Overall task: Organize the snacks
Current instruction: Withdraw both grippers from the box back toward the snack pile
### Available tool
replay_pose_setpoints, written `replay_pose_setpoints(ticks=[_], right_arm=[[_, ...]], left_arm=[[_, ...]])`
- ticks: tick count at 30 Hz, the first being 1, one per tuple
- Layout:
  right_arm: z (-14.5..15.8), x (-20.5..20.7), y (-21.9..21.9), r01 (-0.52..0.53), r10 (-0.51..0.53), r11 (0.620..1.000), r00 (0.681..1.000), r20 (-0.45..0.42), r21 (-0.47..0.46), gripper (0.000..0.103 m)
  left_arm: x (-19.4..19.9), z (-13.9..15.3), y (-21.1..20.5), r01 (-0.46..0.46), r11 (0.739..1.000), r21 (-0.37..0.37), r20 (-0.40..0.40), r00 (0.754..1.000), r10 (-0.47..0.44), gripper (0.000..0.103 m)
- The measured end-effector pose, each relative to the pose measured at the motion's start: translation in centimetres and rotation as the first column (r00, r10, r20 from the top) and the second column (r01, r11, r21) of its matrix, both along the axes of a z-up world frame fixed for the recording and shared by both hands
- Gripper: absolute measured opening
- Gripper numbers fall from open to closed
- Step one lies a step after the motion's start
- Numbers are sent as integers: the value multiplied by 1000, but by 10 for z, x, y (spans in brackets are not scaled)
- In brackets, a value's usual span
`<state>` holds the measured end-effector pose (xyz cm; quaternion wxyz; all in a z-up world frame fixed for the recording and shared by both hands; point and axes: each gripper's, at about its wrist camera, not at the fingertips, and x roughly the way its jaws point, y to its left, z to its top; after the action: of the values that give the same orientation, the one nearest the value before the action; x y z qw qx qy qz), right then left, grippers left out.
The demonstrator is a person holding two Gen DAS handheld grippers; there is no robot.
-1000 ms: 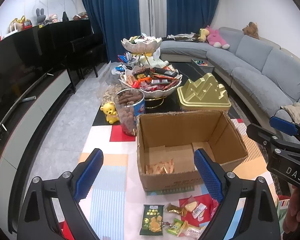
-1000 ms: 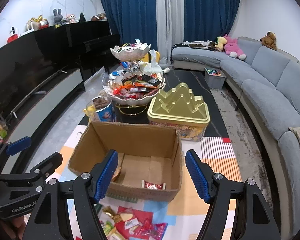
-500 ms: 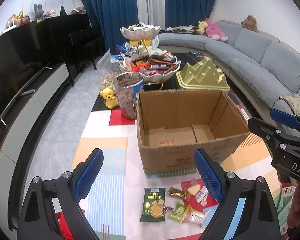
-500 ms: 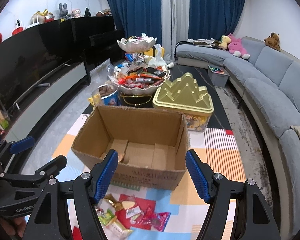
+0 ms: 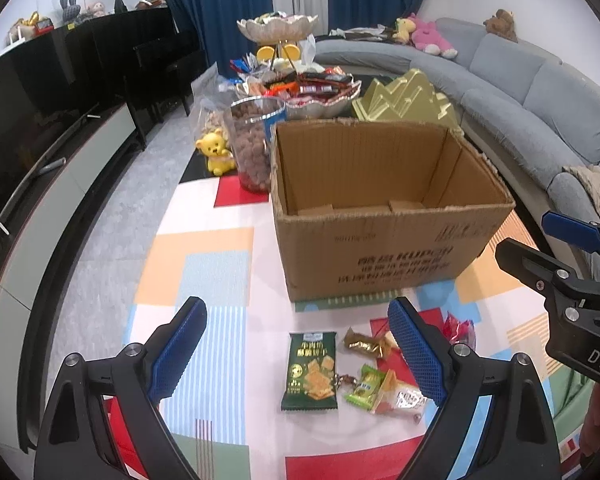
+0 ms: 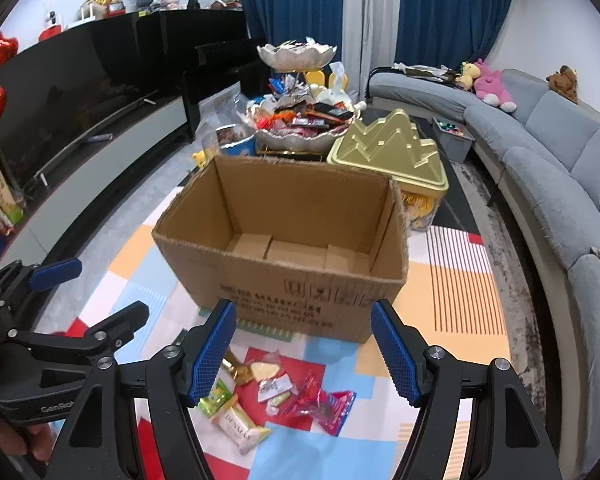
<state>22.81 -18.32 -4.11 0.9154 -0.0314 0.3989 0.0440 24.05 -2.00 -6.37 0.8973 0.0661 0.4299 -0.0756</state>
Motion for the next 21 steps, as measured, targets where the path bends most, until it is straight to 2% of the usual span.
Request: replay_pose_setpoints(ticks=[21], right_arm=[[-63, -29, 30, -127, 117, 990, 983, -138, -64, 71]], left_arm=[[-17, -61, 11, 12, 1000, 16, -140, 990, -9, 93]])
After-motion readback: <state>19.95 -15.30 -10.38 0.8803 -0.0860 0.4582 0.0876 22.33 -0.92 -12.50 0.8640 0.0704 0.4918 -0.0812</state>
